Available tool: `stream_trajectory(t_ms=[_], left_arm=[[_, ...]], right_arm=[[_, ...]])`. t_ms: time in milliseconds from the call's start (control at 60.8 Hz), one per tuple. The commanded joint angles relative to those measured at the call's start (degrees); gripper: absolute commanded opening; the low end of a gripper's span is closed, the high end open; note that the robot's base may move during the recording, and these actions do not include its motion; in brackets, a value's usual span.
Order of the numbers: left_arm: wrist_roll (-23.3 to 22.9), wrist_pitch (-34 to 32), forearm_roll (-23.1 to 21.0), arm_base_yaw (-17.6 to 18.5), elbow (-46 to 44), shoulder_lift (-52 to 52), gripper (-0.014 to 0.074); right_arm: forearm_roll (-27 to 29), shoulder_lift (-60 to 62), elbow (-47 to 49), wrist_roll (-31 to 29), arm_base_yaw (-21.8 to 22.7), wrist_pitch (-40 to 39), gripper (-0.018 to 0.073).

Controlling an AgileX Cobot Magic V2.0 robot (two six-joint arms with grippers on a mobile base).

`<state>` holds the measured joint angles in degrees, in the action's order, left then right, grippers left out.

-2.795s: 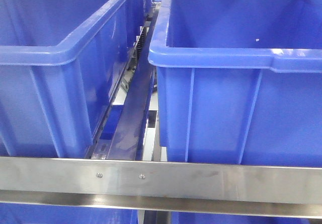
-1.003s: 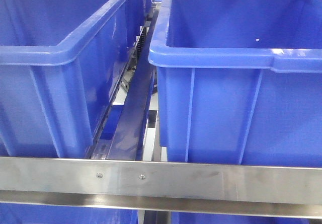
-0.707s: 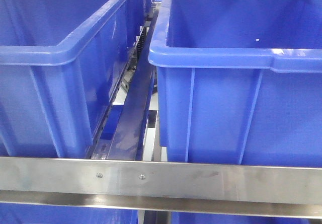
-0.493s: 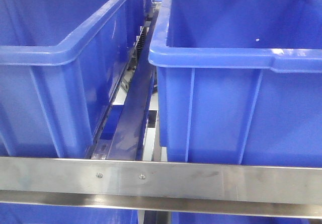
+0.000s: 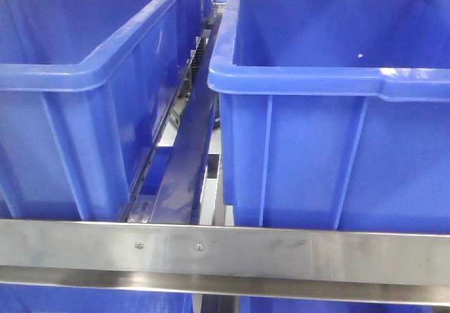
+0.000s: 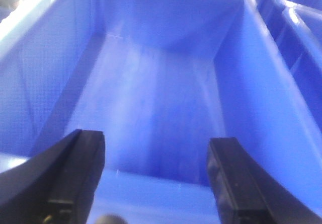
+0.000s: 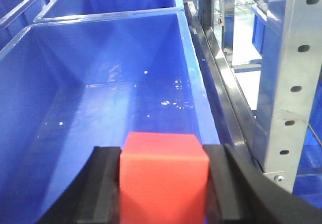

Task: Sort and place red and blue blocks on shelf
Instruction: 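Open the right gripper to drop the red cube into its bin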

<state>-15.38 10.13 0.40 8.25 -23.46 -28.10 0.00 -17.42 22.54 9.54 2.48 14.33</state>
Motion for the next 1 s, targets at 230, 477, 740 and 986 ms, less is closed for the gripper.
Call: stream_trajectory(t_ms=[230,477,740,986], left_arm=[[-0.07,-8.41,-0.40,-0.12,-6.92,-6.59,0.0127],[-0.03,-8.41,0.07,0.52,-13.00,-15.06,0.0302],[-0.03,-7.45,0.07,1.31,-15.27,-18.96,0.0567],[-0.03,-7.55,0.07,1.31,-15.27,-18.85,0.0330]], right_arm=[[-1.15,-9.97,4.55,-0.07,-4.31,-10.10,0.0056],[-3.91,-19.02,9.10,-0.07,-7.39,-14.97,0.0160],[-6.18,-23.34,11.47,-0.07,-7.39,-16.01,0.0619],[-7.95,-23.51,11.47,-0.07,-7.39,-15.30,0.0228]])
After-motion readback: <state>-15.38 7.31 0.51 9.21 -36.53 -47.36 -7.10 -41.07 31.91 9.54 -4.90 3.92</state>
